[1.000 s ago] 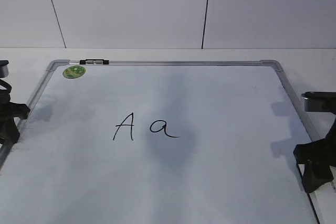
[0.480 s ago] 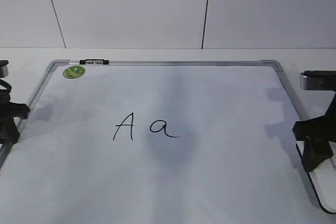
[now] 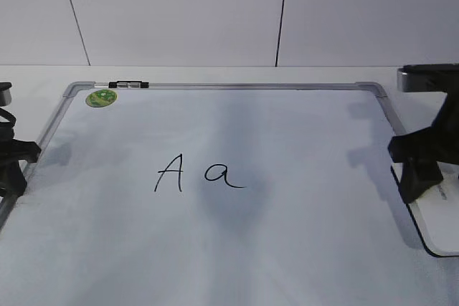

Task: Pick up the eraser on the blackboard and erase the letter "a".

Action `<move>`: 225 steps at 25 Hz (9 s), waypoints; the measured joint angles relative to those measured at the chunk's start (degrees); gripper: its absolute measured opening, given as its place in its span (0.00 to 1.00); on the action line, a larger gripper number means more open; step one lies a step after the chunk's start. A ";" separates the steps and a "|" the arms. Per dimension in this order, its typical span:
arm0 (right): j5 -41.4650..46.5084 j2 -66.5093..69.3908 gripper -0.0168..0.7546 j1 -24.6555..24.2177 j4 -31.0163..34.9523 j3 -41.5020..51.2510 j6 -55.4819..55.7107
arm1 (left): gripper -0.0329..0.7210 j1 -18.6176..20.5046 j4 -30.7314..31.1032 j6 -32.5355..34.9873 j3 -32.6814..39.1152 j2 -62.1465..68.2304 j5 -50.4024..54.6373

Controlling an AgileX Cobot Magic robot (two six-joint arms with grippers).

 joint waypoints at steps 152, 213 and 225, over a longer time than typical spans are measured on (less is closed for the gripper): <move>7.72 31.86 0.68 20.34 -2.26 -45.82 3.00 | 0.20 0.00 0.39 -0.13 -0.12 0.00 -0.26; 7.26 22.86 0.68 -4.81 -3.02 -25.56 -1.38 | 0.20 0.00 0.39 -0.13 -0.12 0.00 -0.38; 3.88 24.75 0.68 -4.81 -2.91 -25.47 -1.38 | 0.20 0.00 0.39 -0.13 -0.12 0.00 -0.38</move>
